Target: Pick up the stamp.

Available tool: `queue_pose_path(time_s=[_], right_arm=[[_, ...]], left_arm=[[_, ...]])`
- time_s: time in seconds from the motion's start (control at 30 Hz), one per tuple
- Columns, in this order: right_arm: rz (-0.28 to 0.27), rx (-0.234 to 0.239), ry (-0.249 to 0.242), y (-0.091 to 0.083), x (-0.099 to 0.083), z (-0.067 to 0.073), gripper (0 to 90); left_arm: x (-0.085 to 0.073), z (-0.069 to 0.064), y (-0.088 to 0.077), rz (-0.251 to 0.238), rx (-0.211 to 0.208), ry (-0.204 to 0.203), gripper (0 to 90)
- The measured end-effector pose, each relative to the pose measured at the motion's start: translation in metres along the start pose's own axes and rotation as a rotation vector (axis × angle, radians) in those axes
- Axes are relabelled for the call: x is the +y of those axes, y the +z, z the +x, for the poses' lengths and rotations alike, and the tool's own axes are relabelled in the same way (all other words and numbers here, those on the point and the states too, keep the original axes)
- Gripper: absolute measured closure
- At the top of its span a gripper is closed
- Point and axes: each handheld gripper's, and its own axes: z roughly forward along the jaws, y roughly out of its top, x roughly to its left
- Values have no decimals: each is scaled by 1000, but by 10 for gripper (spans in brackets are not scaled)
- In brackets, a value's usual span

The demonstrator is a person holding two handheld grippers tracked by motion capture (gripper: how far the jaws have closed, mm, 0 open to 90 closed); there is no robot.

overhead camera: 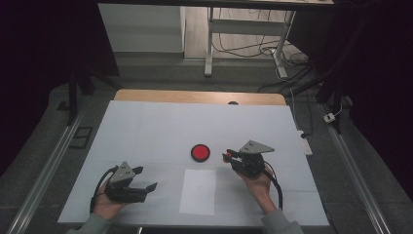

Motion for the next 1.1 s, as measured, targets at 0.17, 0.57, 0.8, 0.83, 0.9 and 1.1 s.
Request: queue_pose_path(time_s=[0.17,0.57,0.8,0.83,0.9,1.1], right_arm=[[-9,1,-11,-4,2,1,719],[-29,21,-25,-8,10,10,719],[-40,41,-30,-10,12,14,719],[-40,41,-30,-10,12,14,719],[-39,50,-23,-11,12,14,719],[-49,62,-26,-14,15,20,719]], left_arm=[[0,-1,-1,-3,-1,2,202],[0,-1,-1,-1,-1,6,202],[0,-1,0,2,3,9,202],[0,-1,1,3,3,9,202],[1,-1,0,0,1,8,202],[2,-1,0,-8,-7,4,203]])
